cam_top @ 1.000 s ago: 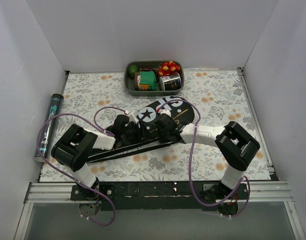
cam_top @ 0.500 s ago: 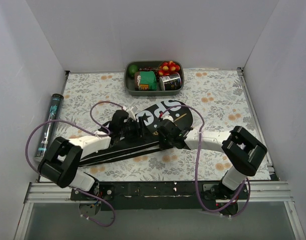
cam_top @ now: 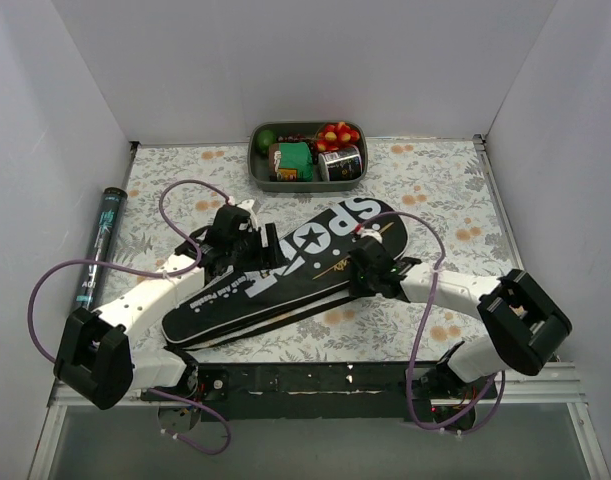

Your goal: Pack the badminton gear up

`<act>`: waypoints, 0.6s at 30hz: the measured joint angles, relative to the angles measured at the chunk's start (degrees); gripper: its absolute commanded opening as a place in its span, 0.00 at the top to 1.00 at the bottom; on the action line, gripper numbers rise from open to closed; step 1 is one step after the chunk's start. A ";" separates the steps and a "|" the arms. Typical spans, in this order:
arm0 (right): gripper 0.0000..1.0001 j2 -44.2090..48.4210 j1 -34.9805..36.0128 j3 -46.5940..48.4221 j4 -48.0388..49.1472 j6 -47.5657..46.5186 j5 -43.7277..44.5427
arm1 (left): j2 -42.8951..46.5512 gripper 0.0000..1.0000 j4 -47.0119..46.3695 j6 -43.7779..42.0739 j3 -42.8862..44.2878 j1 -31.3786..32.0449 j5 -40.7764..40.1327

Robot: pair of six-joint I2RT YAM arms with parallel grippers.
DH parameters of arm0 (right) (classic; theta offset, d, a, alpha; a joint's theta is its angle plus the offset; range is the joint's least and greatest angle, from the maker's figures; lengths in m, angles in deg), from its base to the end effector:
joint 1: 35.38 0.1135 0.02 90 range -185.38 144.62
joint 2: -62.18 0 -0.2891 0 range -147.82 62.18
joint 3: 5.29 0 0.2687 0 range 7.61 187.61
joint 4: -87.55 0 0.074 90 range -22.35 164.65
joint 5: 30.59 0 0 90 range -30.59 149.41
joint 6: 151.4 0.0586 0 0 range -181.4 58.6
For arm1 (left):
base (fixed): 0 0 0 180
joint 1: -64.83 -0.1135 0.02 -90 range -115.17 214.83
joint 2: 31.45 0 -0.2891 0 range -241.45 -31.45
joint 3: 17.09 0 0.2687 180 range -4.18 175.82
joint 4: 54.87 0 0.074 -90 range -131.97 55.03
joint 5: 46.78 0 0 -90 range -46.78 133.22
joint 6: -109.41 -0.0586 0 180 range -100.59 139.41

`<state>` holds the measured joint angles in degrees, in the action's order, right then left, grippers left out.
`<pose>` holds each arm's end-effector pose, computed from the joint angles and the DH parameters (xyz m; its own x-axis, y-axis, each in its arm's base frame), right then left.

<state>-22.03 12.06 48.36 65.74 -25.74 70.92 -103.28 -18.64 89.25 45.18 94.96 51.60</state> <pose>0.2132 0.2149 0.1604 -0.8079 -0.0353 -0.5882 -0.2072 0.9515 0.2275 0.2438 -0.1514 0.2490 -0.7623 -0.6313 -0.1423 -0.3805 0.6151 -0.6906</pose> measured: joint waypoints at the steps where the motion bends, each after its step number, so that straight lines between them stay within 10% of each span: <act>1: 0.99 1.31 -1.86 -1.27 -0.09 -0.37 -0.33 | 0.22 0.26 1.09 -0.44 -0.81 0.00 -0.15; 18: 0.99 9.92 -14.43 -6.47 -2.82 -7.17 -2.05 | -6.49 0.16 6.10 -11.02 -2.99 8.31 -3.28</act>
<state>-12.11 -2.36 41.89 62.92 -32.91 68.86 -109.77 -12.54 78.23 42.19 103.26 48.33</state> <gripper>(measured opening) 0.021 0.841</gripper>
